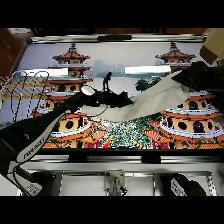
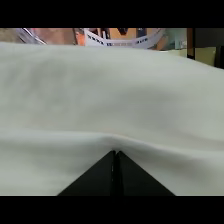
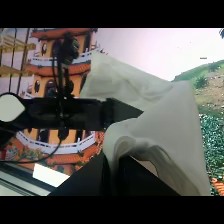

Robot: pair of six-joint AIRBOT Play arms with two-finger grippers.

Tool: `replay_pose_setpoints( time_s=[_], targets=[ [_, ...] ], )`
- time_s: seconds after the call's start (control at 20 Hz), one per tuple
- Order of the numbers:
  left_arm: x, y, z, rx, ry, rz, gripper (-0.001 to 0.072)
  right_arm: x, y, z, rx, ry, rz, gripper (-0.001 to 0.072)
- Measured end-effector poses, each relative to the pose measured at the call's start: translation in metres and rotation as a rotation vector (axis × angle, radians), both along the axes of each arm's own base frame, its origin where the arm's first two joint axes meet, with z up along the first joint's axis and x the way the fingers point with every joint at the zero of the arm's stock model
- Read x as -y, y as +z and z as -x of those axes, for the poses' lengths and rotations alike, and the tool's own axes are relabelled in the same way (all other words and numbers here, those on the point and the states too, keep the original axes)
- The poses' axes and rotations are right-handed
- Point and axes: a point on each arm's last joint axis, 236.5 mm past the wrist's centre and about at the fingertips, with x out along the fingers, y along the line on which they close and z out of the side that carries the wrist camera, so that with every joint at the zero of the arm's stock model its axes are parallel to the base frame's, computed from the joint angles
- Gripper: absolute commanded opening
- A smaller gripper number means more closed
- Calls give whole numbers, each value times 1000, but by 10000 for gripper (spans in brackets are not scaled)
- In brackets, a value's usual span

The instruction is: Fold the shirts.

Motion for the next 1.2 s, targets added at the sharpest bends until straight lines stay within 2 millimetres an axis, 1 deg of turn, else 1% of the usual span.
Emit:
replay_pose_setpoints(
  time_s=[0.1,0.15,0.2,0.25,0.35,0.45,0.5,0.55,0.65,0.7,0.8,0.9,0.95,1.05,1.15,1.2],
  targets=[
    [25,-7,14,-40,3,26,35,-1,7,9,8,-9,-2,64],
    [34,-11,18,-56,9,35,34,-1,9,12,10,-15,-4,64],
    [39,-14,21,-67,14,38,34,0,9,12,10,-23,-1,64],
    [40,-15,20,-70,24,41,34,1,9,13,7,-31,1,64],
    [33,-6,10,-52,47,47,34,1,5,12,-1,-33,23,64],
    [11,12,-5,9,53,31,34,-2,-5,6,-14,-22,56,64],
    [-2,22,-10,40,44,18,33,-5,-12,-1,-23,-17,73,64],
    [-17,33,-16,69,37,1,33,-10,-20,-8,-33,-8,87,64],
    [-57,55,-28,131,34,-55,34,-25,-39,-25,-60,19,99,64],
    [-83,68,-39,172,56,-87,35,-36,-48,-33,-71,38,101,64],
    [-140,92,-56,236,109,-163,35,-63,-69,-49,-96,83,94,64],
    [-201,114,-69,282,181,-235,36,-90,-94,-61,-125,126,96,64],
    [-234,123,-73,297,217,-275,35,-105,-108,-65,-145,147,97,64],
    [-291,140,-74,312,292,-333,36,-130,-137,-75,-183,173,98,64],
    [-336,152,-68,310,351,-376,36,-154,-166,-85,-213,176,93,64],
    [-354,158,-65,308,376,-393,36,-164,-179,-89,-229,170,87,64]
  ],
)
